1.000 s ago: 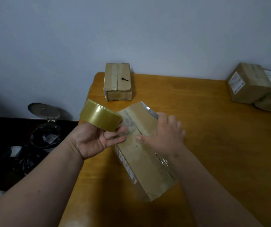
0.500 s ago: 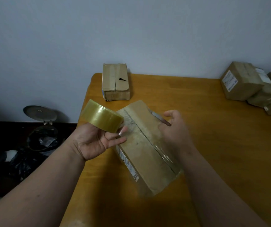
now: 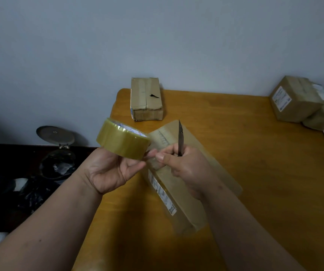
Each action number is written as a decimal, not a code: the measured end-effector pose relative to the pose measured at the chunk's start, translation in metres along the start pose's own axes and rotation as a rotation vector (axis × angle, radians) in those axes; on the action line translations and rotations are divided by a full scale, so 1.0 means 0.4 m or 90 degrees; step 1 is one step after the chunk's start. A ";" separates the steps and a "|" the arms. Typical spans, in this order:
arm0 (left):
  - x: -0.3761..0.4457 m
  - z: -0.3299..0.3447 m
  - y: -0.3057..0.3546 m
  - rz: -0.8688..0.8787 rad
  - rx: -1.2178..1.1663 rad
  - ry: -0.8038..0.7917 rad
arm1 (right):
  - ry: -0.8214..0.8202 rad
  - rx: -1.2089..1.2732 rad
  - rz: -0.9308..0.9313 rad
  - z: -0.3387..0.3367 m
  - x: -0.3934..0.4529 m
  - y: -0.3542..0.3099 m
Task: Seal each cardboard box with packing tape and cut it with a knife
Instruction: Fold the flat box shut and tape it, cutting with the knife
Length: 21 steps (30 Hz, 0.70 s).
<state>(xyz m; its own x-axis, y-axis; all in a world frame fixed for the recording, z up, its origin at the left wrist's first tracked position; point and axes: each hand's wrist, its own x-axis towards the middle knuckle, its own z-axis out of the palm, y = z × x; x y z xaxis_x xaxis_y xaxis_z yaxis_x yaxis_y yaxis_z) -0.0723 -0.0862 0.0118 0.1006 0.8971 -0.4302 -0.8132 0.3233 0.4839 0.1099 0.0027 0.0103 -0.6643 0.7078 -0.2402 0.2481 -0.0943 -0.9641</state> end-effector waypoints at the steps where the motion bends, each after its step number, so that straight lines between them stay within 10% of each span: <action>1: -0.012 -0.008 0.004 -0.007 -0.024 -0.020 | -0.004 0.000 0.003 0.008 0.001 -0.001; 14: -0.095 -0.130 0.049 0.147 0.028 0.130 | 0.027 0.153 0.079 0.134 0.022 -0.007; 21: -0.063 -0.209 -0.060 0.442 0.755 0.428 | 0.122 0.143 0.016 0.110 0.000 -0.024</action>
<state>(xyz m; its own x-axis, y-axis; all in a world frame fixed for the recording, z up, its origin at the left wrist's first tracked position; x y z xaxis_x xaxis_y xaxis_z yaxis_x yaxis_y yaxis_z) -0.1032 -0.1418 -0.0525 -0.6304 0.7755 0.0347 0.3566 0.2496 0.9003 0.0766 -0.0273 0.0145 -0.5097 0.8205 -0.2589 0.0863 -0.2507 -0.9642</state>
